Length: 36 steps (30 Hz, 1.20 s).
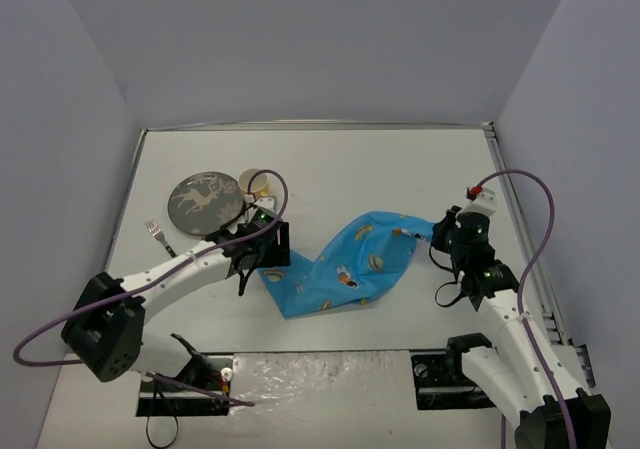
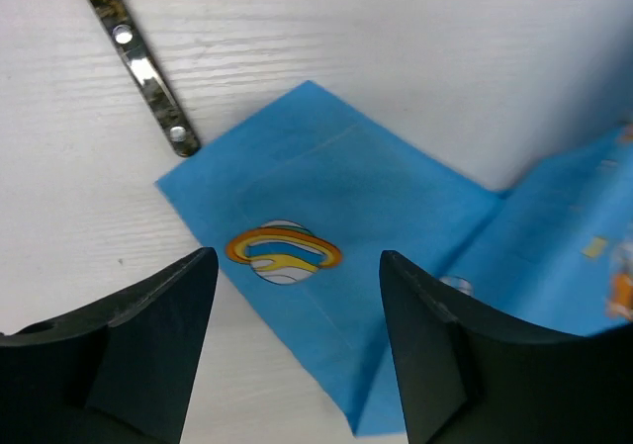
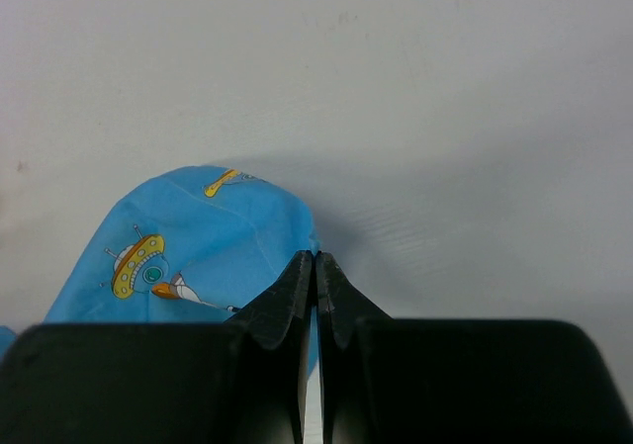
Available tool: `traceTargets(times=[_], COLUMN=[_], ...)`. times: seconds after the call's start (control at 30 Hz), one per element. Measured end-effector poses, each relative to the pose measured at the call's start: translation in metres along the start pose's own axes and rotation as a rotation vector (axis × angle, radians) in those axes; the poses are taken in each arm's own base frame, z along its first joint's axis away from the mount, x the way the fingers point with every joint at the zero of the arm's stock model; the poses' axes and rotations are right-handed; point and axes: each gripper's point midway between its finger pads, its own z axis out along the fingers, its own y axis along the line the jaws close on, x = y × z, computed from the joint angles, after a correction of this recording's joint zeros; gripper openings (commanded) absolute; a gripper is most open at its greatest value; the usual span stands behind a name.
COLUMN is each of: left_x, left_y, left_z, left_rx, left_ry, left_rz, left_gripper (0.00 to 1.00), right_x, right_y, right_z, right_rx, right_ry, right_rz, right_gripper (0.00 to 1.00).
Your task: Set the dinner table for one person
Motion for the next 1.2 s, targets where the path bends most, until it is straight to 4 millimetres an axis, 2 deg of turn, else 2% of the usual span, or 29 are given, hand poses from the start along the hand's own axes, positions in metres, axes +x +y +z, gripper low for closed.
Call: traceTargets(times=[0.1, 0.2, 0.33, 0.43, 0.57, 0.7, 0.73, 0.83, 0.9, 1.0, 1.07, 1.13, 1.2], left_x=[-0.012, -0.016, -0.006, 0.006, 0.023, 0.021, 0.018, -0.003, -0.025, -0.067, -0.101, -0.135, -0.159], left_y=[-0.023, -0.049, -0.073, -0.085, -0.094, -0.106, -0.109, -0.119, -0.127, -0.130, -0.131, -0.130, -0.124], left_z=[-0.023, -0.035, -0.031, -0.012, 0.011, 0.021, 0.020, 0.012, -0.002, -0.044, -0.086, -0.135, -0.184], left_rx=[0.143, 0.284, 0.384, 0.406, 0.407, 0.426, 0.434, 0.452, 0.467, 0.475, 0.481, 0.497, 0.502], left_ry=[-0.033, -0.038, 0.016, 0.085, 0.178, 0.200, 0.196, 0.150, 0.088, -0.055, -0.192, -0.345, -0.478], left_rz=[-0.008, 0.000, 0.025, 0.040, 0.052, 0.058, 0.060, 0.085, 0.119, 0.184, 0.239, 0.277, 0.316], left_gripper=[0.63, 0.64, 0.64, 0.61, 0.41, 0.05, 0.01, 0.00, 0.00, 0.00, 0.00, 0.00, 0.00], right_x=[0.004, 0.007, 0.011, 0.013, 0.016, 0.010, 0.006, -0.010, -0.029, -0.067, -0.100, -0.141, -0.174], right_y=[0.002, 0.007, 0.013, 0.017, 0.021, 0.025, 0.027, 0.034, 0.042, 0.058, 0.071, 0.088, 0.103], right_z=[0.003, 0.005, 0.007, 0.008, 0.009, 0.009, 0.009, 0.006, 0.003, -0.008, -0.021, -0.040, -0.064], right_rx=[-0.010, -0.032, -0.070, -0.093, -0.112, -0.124, -0.128, -0.142, -0.155, -0.185, -0.214, -0.255, -0.306], right_ry=[0.025, 0.044, 0.069, 0.081, 0.096, 0.090, 0.084, 0.058, 0.028, -0.036, -0.093, -0.176, -0.246], right_rz=[-0.009, -0.016, -0.024, -0.032, -0.040, -0.049, -0.051, -0.058, -0.067, -0.086, -0.098, -0.107, -0.125], right_gripper=[0.00, 0.00, 0.00, 0.00, 0.00, 0.00, 0.00, 0.00, 0.00, 0.00, 0.00, 0.00, 0.00])
